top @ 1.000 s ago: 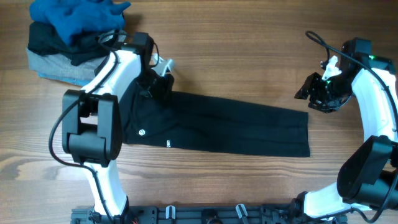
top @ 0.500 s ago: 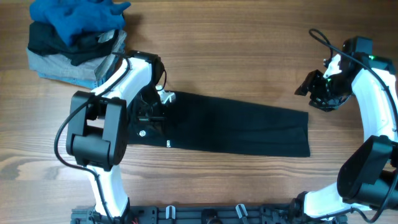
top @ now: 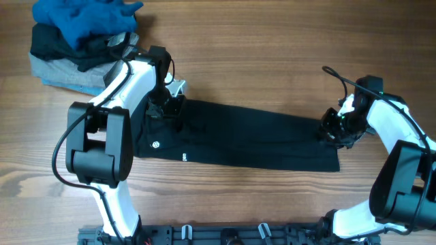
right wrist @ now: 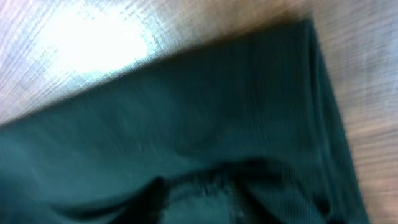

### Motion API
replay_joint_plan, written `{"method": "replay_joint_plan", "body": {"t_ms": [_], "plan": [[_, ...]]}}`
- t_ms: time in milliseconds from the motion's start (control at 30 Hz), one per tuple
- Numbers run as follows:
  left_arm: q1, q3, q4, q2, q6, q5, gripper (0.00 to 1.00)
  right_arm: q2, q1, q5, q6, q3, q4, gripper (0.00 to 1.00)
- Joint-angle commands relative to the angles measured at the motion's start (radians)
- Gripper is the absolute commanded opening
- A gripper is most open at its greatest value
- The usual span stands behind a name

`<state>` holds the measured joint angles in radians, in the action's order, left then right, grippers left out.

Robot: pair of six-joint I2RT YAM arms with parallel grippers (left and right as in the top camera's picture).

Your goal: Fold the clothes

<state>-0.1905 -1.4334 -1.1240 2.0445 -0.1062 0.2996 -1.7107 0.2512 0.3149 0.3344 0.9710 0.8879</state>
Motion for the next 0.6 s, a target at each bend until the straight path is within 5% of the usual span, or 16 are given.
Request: {"method": "replay_joint_plan", "body": {"t_ms": [0,100,200,267,567], "plan": [[-0.001,-0.011,0.003,-0.032,0.01,-0.002,0.04,0.008,-0.005,0.021,0.039,0.003,0.161,0.08],[-0.001,-0.011,0.007,-0.032,0.01,-0.002,0.05,0.021,-0.004,-0.007,0.055,0.029,0.246,0.08],[-0.001,-0.011,0.014,-0.032,0.01,-0.003,0.06,0.05,-0.004,-0.008,0.006,0.053,0.137,0.44],[-0.001,-0.011,0.014,-0.032,0.01,-0.002,0.07,0.052,-0.002,-0.011,0.004,0.054,0.021,0.56],[-0.001,-0.011,0.013,-0.032,0.01,-0.002,0.11,0.017,-0.003,-0.105,0.003,0.019,-0.109,0.51]]}}
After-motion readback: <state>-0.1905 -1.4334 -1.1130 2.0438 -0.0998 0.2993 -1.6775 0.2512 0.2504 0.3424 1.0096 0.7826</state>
